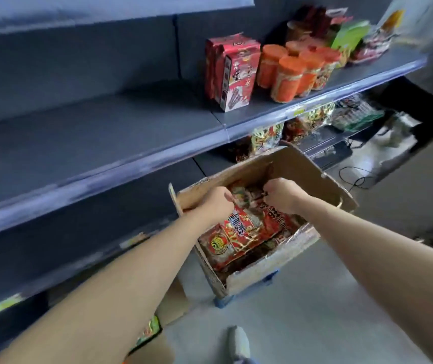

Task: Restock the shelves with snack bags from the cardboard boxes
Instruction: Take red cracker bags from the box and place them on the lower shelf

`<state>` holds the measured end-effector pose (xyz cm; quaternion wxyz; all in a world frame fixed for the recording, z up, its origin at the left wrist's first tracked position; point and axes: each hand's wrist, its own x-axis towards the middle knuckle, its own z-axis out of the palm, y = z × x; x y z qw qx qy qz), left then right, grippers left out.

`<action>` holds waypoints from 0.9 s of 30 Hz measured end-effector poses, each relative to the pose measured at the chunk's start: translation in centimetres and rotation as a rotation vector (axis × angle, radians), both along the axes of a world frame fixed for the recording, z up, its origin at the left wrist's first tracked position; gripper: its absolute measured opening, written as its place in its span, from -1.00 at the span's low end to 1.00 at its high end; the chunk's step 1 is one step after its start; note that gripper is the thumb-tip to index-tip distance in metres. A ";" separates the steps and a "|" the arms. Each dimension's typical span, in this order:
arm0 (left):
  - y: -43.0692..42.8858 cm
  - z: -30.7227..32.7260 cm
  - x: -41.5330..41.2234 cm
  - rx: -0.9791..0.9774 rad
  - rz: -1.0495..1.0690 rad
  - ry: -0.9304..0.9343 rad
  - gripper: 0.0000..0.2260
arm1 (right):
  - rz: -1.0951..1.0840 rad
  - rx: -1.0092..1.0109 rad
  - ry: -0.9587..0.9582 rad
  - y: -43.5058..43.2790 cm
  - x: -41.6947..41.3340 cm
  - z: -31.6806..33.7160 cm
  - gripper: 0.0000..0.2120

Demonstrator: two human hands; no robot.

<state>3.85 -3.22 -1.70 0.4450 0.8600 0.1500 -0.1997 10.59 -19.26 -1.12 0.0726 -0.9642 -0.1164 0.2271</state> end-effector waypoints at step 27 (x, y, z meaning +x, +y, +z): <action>-1.9 -15.2 5.3 -0.390 0.926 0.488 -0.79 | -0.527 0.294 0.683 -1.1 8.9 -17.6 -0.44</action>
